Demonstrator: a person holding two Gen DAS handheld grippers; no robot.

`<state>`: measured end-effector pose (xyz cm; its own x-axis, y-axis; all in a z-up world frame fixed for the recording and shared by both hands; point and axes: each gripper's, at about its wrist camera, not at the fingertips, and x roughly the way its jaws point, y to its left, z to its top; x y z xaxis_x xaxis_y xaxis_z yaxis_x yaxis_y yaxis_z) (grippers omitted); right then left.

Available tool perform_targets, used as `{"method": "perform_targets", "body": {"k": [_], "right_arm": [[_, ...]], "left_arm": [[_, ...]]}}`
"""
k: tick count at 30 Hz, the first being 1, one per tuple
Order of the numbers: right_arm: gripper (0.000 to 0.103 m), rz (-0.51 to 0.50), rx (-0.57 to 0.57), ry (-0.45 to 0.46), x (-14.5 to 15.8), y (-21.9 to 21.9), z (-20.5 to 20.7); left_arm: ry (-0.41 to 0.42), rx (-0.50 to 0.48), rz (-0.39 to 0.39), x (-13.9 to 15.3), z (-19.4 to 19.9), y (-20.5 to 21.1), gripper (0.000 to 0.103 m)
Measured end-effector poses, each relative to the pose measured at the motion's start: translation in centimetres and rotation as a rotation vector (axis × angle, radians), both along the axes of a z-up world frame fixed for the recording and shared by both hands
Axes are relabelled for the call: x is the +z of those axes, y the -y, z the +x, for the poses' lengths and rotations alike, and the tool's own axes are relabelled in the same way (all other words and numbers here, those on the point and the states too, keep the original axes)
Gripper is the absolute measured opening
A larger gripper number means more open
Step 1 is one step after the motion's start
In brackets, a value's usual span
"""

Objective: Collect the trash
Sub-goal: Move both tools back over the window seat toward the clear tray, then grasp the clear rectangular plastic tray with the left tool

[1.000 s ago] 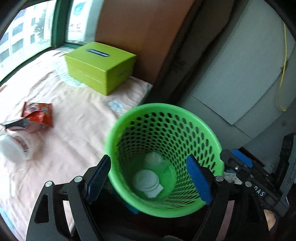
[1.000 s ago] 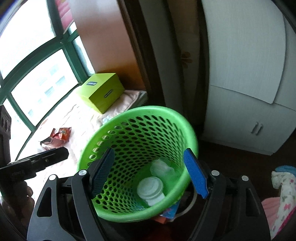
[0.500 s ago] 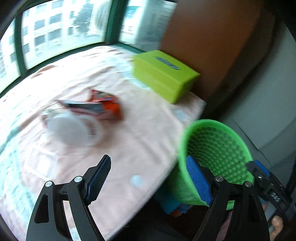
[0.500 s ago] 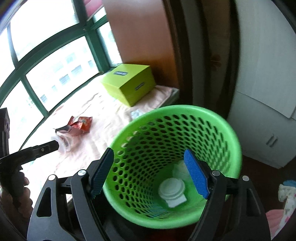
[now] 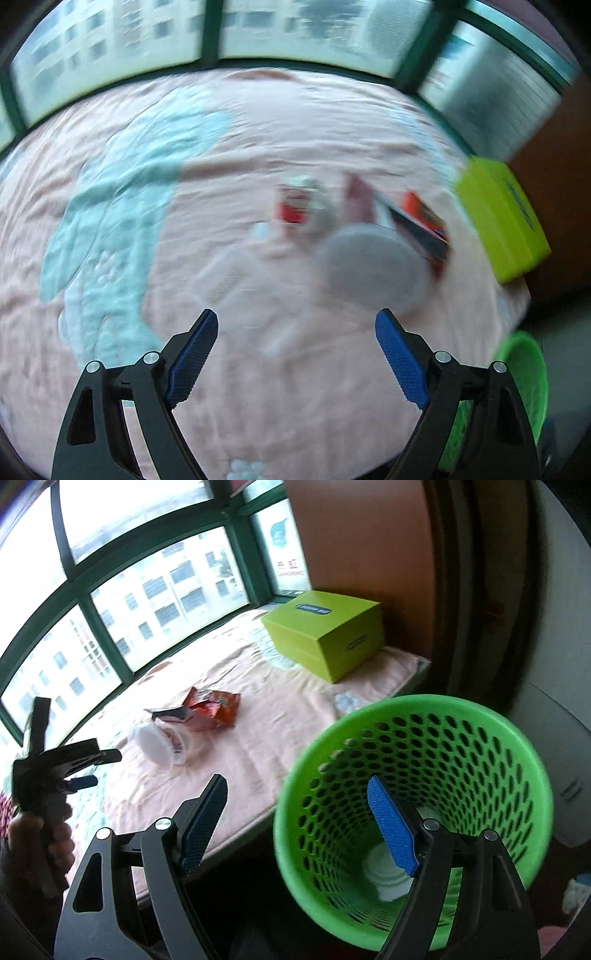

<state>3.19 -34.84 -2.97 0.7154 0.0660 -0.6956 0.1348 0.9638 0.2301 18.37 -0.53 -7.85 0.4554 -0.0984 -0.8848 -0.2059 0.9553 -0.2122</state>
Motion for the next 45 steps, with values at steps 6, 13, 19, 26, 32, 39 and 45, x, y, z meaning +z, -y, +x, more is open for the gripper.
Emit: {"method": "perform_targets", "body": {"k": [6,13,19,26,32,39,45], "right_arm": [[0.078,0.010,0.038,-0.020,-0.8,-1.1,1.0],[0.078,0.024,0.061,-0.037,-1.4,-1.7,1.8],[0.078,0.032,0.071,-0.051,-1.9,-2.0,2.2],[0.078,0.029,0.087,-0.063,-2.2,-2.6,2.6],[0.078,0.021,0.104,-0.064,-2.2,-3.4,3.0],[0.078,0.005,0.134,-0.064,-2.1,-5.0,3.8],[0.078,-0.017,0.192,-0.054,-1.9,-8.0,5.3]], "left_arm": [[-0.062,0.123,-0.012,-2.2,1.7,-2.4,0.084],[-0.105,0.192,-0.018,-3.8,2.8,-3.2,0.084],[-0.122,0.228,-0.025,-4.5,3.6,-3.4,0.084],[-0.155,0.256,-0.032,-5.5,4.1,-3.7,0.084],[-0.149,0.242,-0.067,-5.8,3.9,-3.9,0.070],[-0.104,0.180,-0.079,-4.6,3.0,-4.4,0.045],[-0.078,0.133,-0.088,-4.2,2.0,-5.2,0.031]]}}
